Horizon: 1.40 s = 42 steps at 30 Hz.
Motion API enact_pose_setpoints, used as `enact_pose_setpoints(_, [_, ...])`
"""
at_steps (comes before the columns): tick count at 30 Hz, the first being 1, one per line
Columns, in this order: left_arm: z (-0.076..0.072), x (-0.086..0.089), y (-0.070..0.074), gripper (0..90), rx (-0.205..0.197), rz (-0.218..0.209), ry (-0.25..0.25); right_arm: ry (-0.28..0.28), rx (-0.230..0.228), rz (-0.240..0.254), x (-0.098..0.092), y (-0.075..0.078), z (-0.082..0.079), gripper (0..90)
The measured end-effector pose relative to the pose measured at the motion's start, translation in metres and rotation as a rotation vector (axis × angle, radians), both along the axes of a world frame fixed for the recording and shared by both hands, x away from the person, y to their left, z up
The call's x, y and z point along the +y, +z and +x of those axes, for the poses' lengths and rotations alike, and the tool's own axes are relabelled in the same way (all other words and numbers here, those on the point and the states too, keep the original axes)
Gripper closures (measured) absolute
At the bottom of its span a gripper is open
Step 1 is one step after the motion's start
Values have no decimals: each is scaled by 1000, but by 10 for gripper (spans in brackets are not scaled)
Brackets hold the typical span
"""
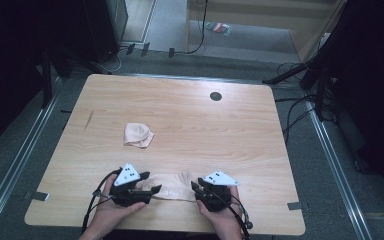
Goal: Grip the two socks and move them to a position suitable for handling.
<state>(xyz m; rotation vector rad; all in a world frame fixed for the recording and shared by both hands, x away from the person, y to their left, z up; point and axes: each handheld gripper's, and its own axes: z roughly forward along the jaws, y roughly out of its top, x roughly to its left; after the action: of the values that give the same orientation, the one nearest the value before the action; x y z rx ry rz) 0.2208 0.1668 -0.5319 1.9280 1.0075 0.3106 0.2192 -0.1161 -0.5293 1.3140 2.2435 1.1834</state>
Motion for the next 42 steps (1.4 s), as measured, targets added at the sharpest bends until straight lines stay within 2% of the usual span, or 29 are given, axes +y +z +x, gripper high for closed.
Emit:
enact_pose_setpoints(1, [0,0,0,369,0,0,0,0,0,0,0,0,0,692])
enact_pose_setpoints(3, [12,13,7,371,-15,-44,77,-4,-12,20,-2,5,1,658])
enact_pose_setpoints(4, [23,23,9,369,-14,-72,138,-6,-14,33,-4,8,4,609])
enact_pose_setpoints(5, [23,23,9,368,-14,-72,138,-6,-14,33,-4,8,4,609])
enact_pose_setpoints(6, [33,28,10,369,-15,-57,191,-24,-21,51,-7,11,10,514])
enact_pose_setpoints(7, [39,30,9,369,-13,-43,217,-24,-21,51,-7,11,10,514])
enact_pose_setpoints(8, [55,35,8,367,-14,-19,260,-69,-37,58,-11,14,16,416])
enact_pose_setpoints(9, [55,35,8,369,-14,-19,260,-100,-47,54,-13,16,19,381])
enact_pose_setpoints(10, [68,36,7,370,-24,12,305,-121,-55,51,-15,18,24,352])
enact_pose_setpoints(11, [68,36,7,375,-24,12,305,-121,-55,51,-15,18,24,352])
enact_pose_setpoints(12, [81,33,6,391,-58,39,355,-149,-67,44,-20,21,34,307])
enact_pose_setpoints(13, [81,33,6,398,-58,39,355,-149,-67,44,-20,21,34,307])
enact_pose_setpoints(14, [90,28,5,400,-71,79,381,-174,-65,41,-25,23,45,260])
enact_pose_setpoints(15, [90,28,5,401,-71,79,381,-174,-65,41,-25,23,45,260])
enact_pose_setpoints(16, [97,24,4,400,-68,105,389,-182,-61,39,-27,22,53,245])
enact_pose_setpoints(17, [102,21,2,400,-63,129,389,-182,-61,39,-27,22,53,245])
enact_pose_setpoints(18, [111,18,-3,397,-44,159,398,-184,-62,34,-28,19,58,241])
enact_pose_setpoints(19, [111,18,-3,396,-44,159,398,-184,-62,34,-28,19,58,241])
enact_pose_setpoints(20, [121,16,-9,398,-17,170,401,-196,-69,19,-29,13,60,239])
enact_pose_setpoints(23, [126,15,-12,410,-6,190,413,-208,-73,19,-31,10,60,240])
enact_pose_setpoints(24, [128,15,-15,410,-2,192,435,-210,-79,18,-32,9,60,240])
enact_pose_setpoints(28, [130,14,-17,547,2,217,468,-232,-88,26,-38,7,58,251])
enact_pose_setpoints(29, [130,14,-17,593,2,217,468,-232,-88,26,-38,7,58,251])
enact_pose_setpoints(30, [130,15,-17,593,1,213,472,-237,-80,26,-38,6,57,253])
enact_pose_setpoints(31, [130,15,-17,653,8,210,470,-237,-81,21,-38,5,57,255])
enact_pose_setpoints(32, [130,16,-16,730,10,213,468,-235,-77,22,-38,4,57,256])
enact_pose_setpoints(33, [130,18,-15,850,11,192,466,-231,-75,20,-37,3,57,260])
enact_pose_setpoints(39, [126,14,-7,885,13,145,433,-226,-78,15,-34,2,57,267])
enact_pose_setpoints(42, [122,3,5,887,-1,108,389,-227,-75,15,-33,1,58,271])
